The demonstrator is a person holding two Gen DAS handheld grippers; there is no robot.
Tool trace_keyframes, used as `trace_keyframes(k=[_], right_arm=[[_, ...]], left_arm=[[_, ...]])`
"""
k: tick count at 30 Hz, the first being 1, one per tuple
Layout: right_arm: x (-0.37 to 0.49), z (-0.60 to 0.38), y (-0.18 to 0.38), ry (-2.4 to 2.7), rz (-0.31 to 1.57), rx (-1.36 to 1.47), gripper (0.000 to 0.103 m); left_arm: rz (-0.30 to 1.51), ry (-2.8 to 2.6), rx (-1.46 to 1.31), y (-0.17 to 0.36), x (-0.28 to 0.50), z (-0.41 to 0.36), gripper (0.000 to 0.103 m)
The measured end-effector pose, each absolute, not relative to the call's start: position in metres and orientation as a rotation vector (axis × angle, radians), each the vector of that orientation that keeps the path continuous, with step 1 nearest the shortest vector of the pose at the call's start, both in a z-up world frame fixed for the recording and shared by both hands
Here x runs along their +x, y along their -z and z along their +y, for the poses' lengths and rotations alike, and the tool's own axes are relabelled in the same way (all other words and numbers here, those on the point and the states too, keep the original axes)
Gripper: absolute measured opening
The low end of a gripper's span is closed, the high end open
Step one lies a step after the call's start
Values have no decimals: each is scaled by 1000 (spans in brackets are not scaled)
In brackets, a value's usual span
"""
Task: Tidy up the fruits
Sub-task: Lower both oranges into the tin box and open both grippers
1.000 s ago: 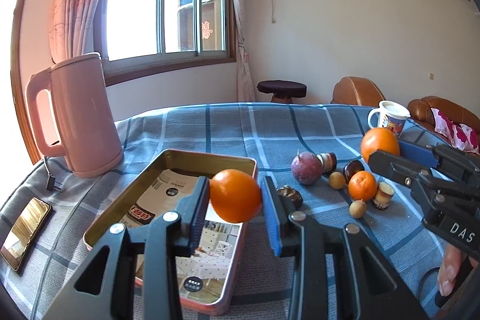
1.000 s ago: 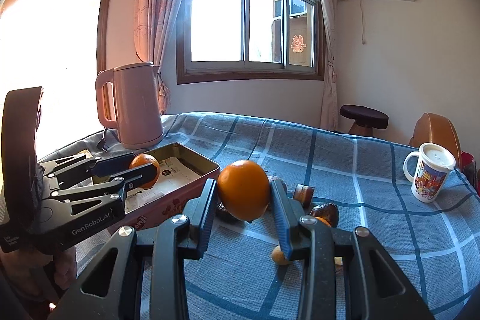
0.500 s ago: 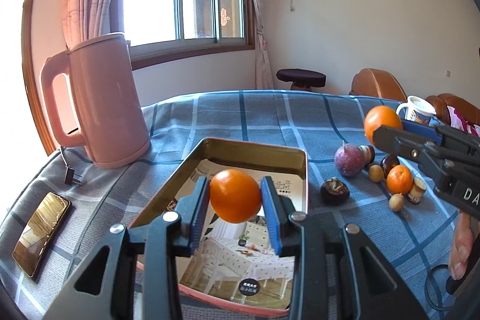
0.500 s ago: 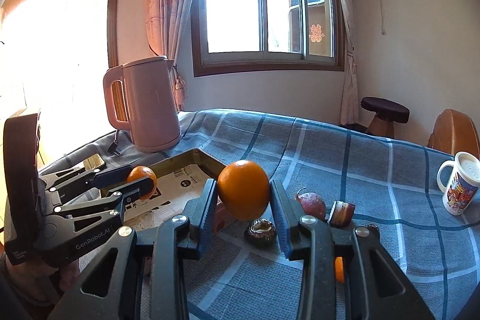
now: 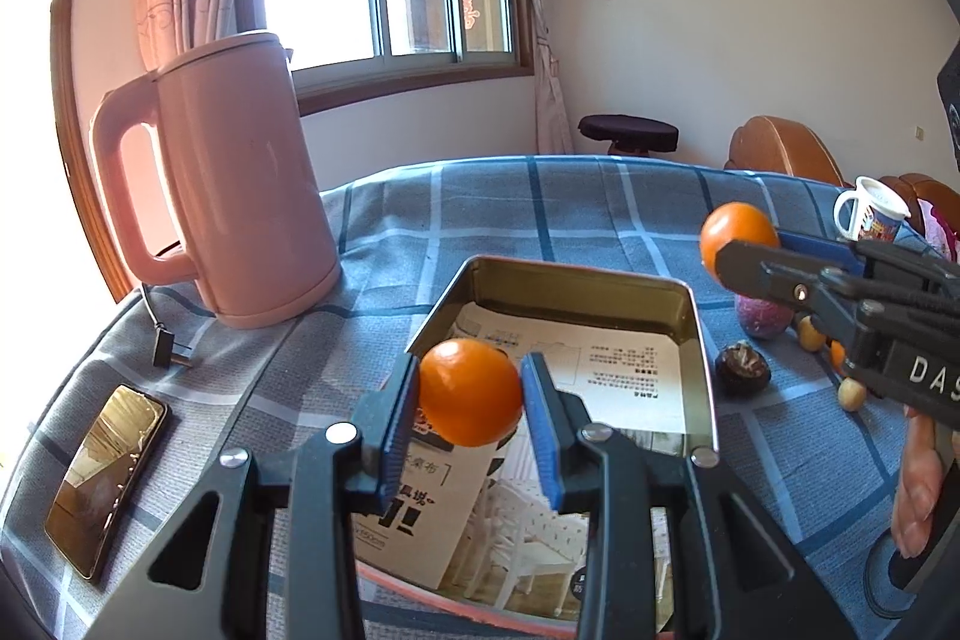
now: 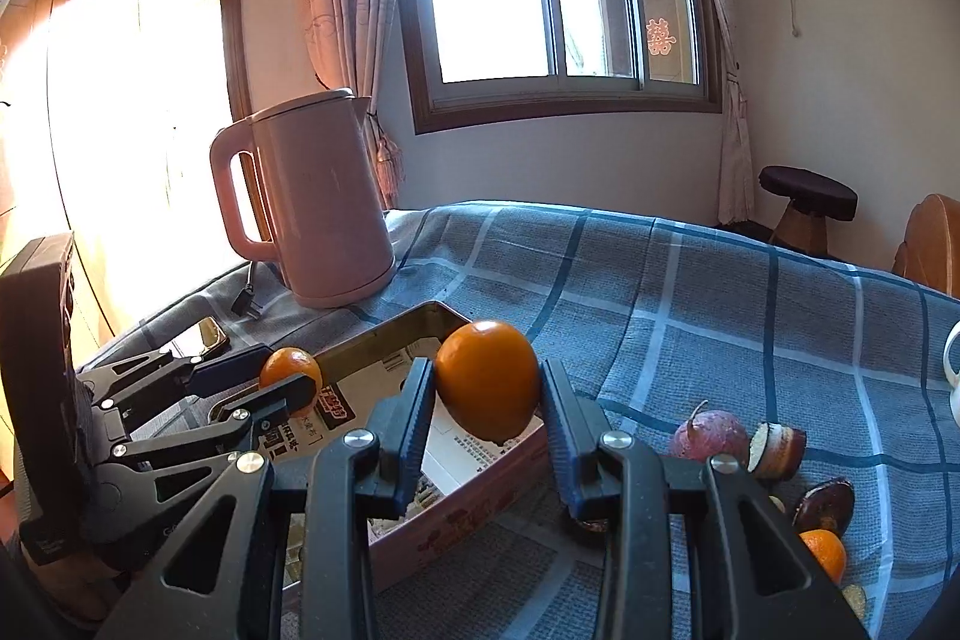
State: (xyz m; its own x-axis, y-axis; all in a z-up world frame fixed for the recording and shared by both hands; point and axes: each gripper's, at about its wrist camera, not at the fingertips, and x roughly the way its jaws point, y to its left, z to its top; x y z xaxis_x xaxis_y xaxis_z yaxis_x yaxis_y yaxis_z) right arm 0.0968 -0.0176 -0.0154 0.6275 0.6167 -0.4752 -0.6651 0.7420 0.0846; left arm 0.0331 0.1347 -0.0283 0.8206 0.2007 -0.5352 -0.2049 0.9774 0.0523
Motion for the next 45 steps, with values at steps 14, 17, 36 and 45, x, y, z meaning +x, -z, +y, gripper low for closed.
trace_keyframes(k=[14,17,36,45], right_arm=[[100,5,36,-735,555,-132,38],[101,8,40,-731,564,-147,38],[102,25,57,-733,611,-210,38],[101,28,58,-727,614,-227,38]], left_arm=[[619,-220,-33,42,41,145,37],[630,-218,-37,43,43,147,37],[710,-209,-52,53,55,150,36],[735,-216,-52,56,60,151,37]])
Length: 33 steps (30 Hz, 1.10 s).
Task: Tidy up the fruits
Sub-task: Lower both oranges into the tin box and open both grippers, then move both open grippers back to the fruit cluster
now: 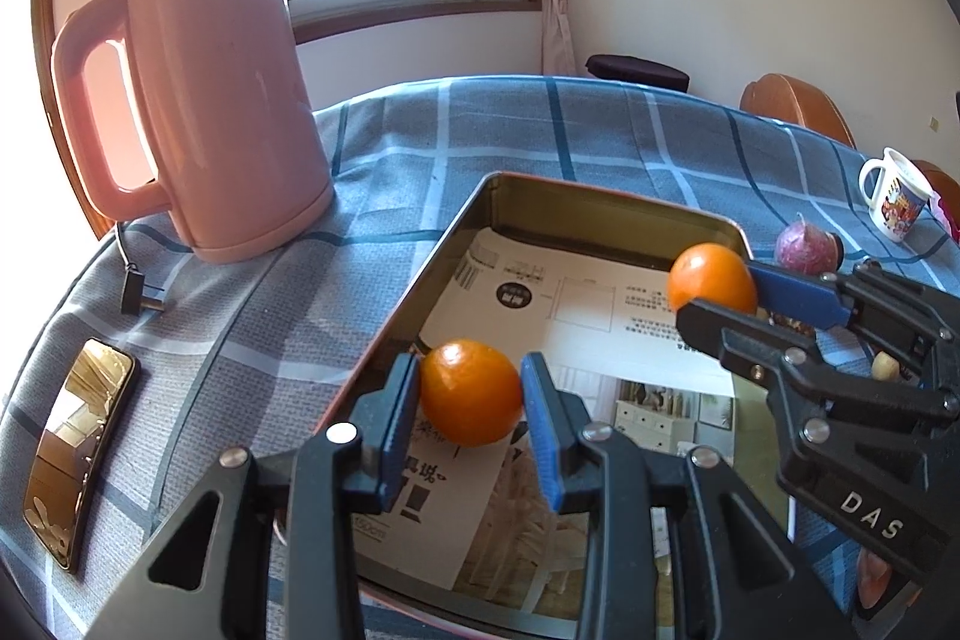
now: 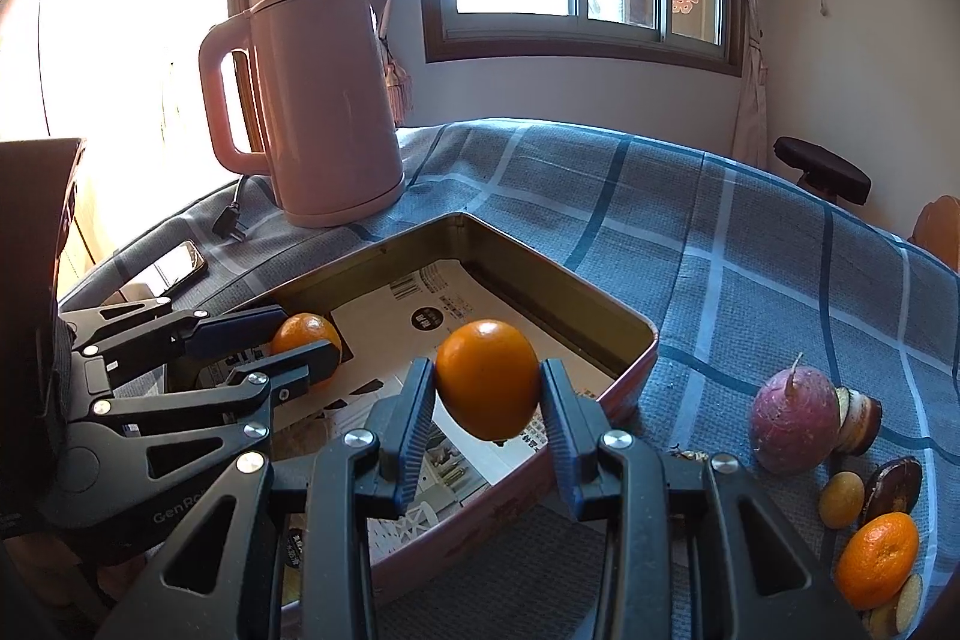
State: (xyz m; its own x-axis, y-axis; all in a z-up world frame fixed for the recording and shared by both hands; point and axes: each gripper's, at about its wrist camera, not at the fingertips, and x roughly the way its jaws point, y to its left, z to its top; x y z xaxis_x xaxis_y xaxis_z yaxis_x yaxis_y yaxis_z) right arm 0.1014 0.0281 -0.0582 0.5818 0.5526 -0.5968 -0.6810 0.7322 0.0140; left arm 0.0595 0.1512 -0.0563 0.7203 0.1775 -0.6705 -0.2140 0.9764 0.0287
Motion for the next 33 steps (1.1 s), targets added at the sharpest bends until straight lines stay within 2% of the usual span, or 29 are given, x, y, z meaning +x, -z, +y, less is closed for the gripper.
trace_keyframes(k=[19,20,21,24,26,28,33], right_arm=[[96,34,58,-727,595,-273,38],[96,35,58,-728,595,-273,38],[96,35,58,-728,596,-276,39],[96,34,58,-702,590,-276,46],[97,27,55,-683,576,-242,60],[97,17,51,-663,558,-199,67],[89,-15,38,-628,534,-159,67]], left_arm=[[728,-236,-34,56,58,148,39],[718,-242,-32,54,56,148,41],[705,-244,-32,53,53,148,51],[678,-242,-53,49,48,149,51],[649,-235,-81,46,42,152,56],[619,-239,-94,43,36,150,68],[565,-205,-79,24,26,129,70]])
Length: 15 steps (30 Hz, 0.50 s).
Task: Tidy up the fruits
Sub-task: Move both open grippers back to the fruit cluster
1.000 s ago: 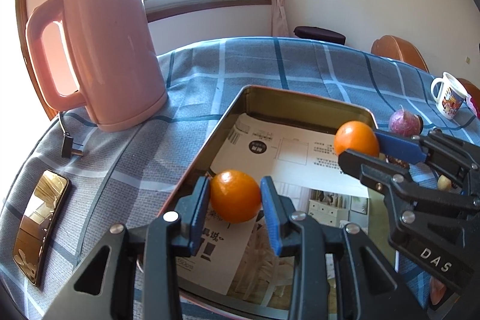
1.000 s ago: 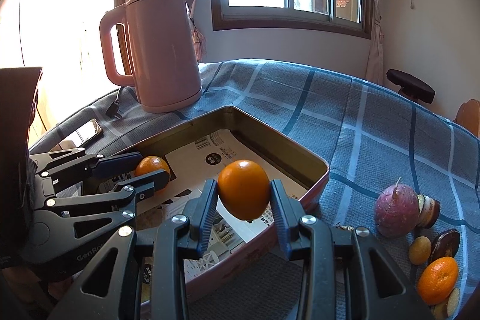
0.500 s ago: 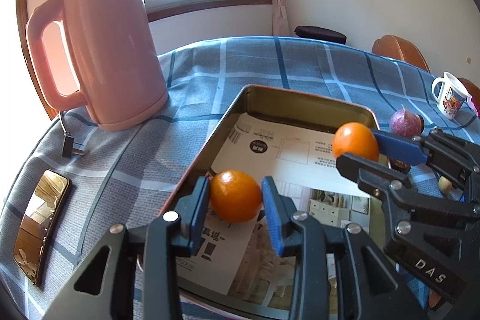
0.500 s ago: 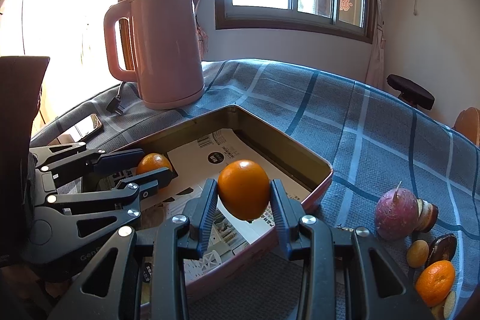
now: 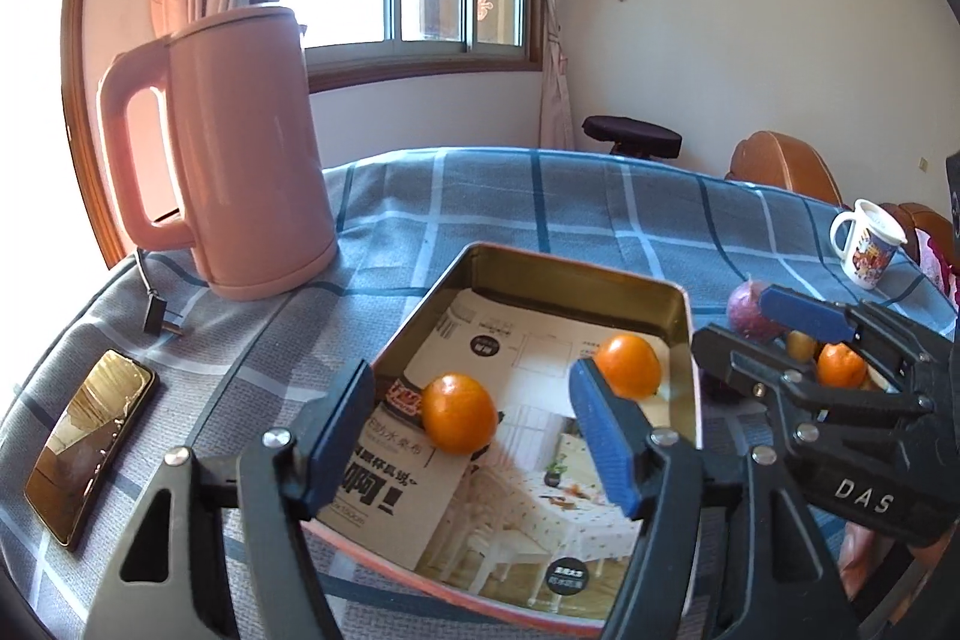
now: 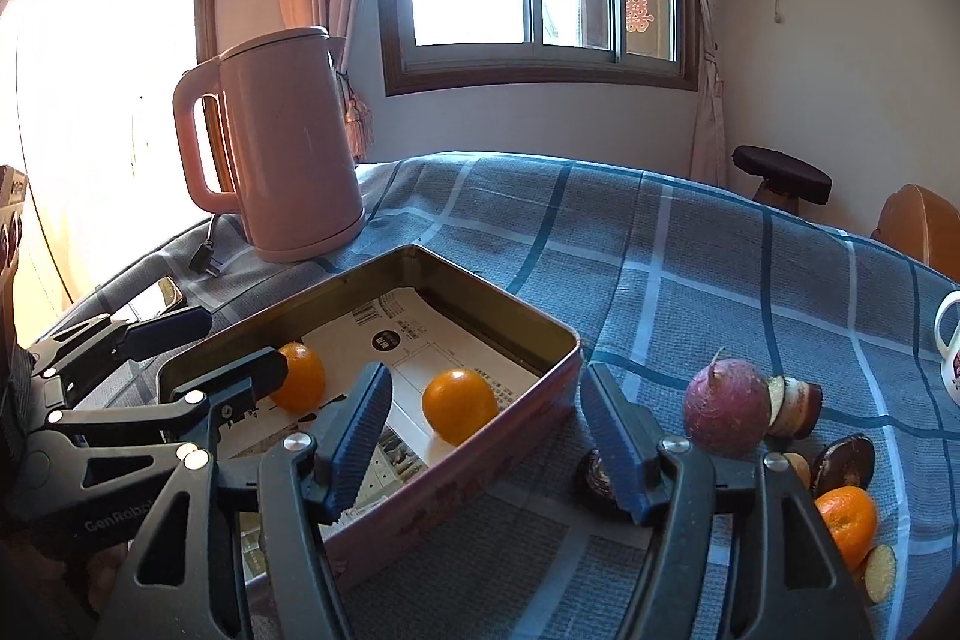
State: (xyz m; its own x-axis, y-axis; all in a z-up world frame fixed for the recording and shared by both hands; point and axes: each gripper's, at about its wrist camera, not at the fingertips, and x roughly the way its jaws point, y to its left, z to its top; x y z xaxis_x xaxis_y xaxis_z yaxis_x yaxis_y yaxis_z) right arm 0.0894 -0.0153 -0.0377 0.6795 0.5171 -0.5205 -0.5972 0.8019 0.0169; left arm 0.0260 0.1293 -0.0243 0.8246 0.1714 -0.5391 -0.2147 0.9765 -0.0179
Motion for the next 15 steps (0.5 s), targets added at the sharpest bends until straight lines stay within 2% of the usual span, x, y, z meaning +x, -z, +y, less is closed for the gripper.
trace_keyframes(k=[4,15], right_arm=[[80,-60,27,-556,504,-171,67],[96,-192,44,-313,606,-76,67]], left_arm=[[529,-147,-71,8,26,102,77],[659,79,-12,32,59,-4,77]])
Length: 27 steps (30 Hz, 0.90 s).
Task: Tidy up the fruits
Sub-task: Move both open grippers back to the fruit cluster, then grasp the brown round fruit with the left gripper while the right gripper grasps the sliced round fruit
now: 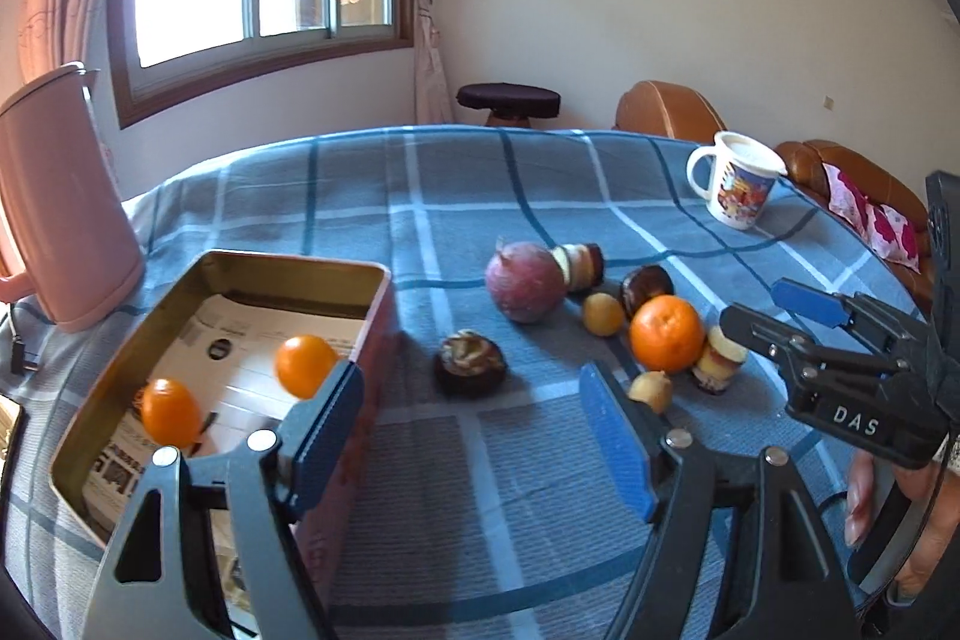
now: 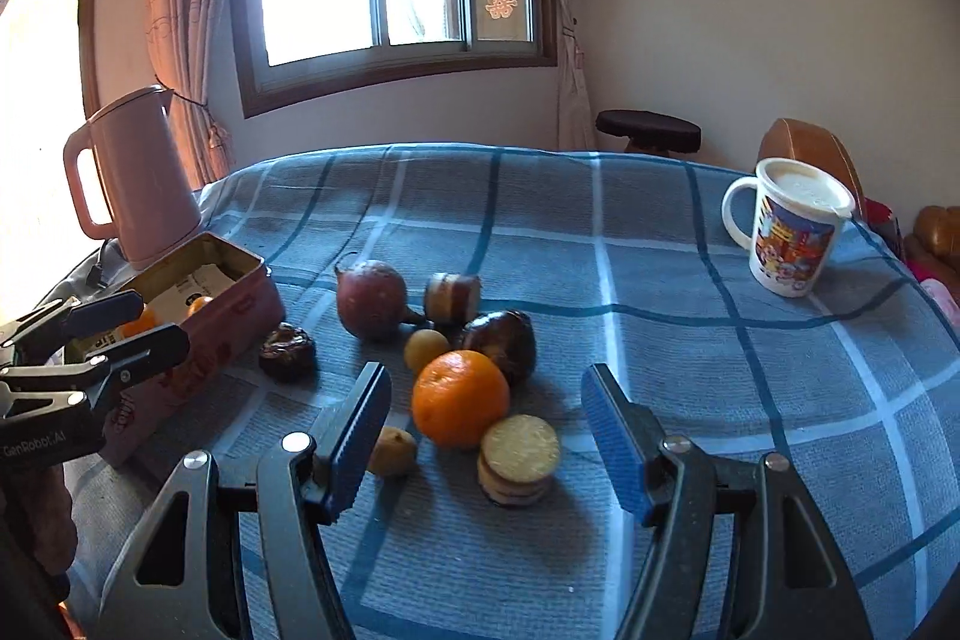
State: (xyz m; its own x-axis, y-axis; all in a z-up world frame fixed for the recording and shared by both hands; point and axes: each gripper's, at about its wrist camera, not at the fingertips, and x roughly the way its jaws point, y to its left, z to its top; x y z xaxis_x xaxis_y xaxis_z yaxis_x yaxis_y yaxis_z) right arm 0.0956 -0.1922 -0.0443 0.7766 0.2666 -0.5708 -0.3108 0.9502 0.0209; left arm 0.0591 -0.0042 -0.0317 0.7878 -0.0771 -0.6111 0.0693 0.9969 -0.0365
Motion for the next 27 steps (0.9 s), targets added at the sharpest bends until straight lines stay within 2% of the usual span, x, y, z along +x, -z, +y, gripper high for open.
trace_keyframes(k=[7,12,13,14,19,21,23,25,27], right_arm=[[102,-204,52,-301,660,-49,67],[108,-197,60,-334,717,-71,67],[109,-197,61,-339,727,-72,63],[110,-196,63,-345,738,-72,55],[119,-189,73,-361,818,-96,52],[120,-187,75,-363,831,-105,44],[120,-187,76,-381,841,-100,36],[120,-188,76,-382,841,-97,36],[121,-189,76,-371,840,-90,36]], left_arm=[[725,157,34,48,76,-45,77],[766,195,32,57,84,-50,73],[770,206,27,57,85,-50,68],[771,216,24,57,85,-51,67],[791,246,51,61,88,-59,66],[798,269,64,61,89,-64,64],[810,298,66,63,91,-69,56],[819,320,63,63,94,-73,48],[824,339,63,64,95,-76,46]])
